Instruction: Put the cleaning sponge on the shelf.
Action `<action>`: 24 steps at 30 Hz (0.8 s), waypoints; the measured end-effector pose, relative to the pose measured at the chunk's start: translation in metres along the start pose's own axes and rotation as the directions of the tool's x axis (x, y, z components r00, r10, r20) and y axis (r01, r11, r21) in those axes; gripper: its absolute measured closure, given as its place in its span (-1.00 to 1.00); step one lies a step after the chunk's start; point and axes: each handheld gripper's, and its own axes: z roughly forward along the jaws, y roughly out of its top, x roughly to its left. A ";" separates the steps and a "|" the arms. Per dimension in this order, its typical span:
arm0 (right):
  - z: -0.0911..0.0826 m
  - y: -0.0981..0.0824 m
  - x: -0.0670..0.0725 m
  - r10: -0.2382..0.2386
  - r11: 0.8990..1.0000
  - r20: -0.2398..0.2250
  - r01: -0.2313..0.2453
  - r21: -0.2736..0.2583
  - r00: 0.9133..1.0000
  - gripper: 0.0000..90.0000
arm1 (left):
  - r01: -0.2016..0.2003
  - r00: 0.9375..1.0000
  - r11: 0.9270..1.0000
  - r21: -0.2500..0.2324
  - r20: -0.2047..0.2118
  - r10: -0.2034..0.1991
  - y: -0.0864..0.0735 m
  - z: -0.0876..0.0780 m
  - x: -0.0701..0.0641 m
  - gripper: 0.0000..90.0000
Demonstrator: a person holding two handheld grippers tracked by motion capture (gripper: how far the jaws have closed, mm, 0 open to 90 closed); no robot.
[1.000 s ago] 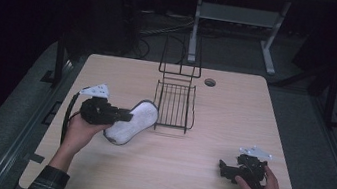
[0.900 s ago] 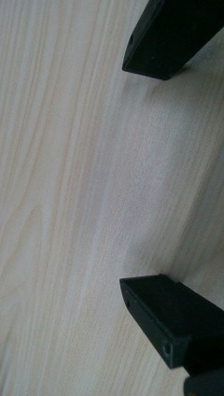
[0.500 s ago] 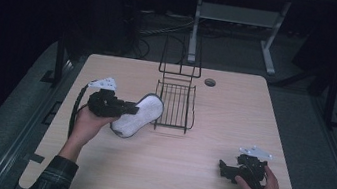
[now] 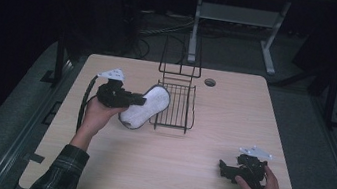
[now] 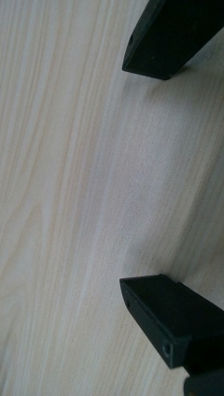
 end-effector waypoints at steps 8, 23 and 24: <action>0.000 0.000 0.000 0.000 1.000 0.000 0.000 0.000 1.000 -1.00 | 0.014 1.000 1.000 0.001 0.005 -0.014 0.013 0.020 0.008 0.72; 0.000 0.000 0.000 -0.002 1.000 0.000 0.002 0.000 1.000 -1.00 | 0.046 0.998 0.999 -0.001 0.048 -0.046 0.029 0.065 0.020 0.72; 0.000 0.000 0.000 -0.001 1.000 0.000 0.001 0.000 1.000 -1.00 | 0.050 0.998 0.999 -0.001 0.048 -0.050 0.029 0.068 0.021 0.72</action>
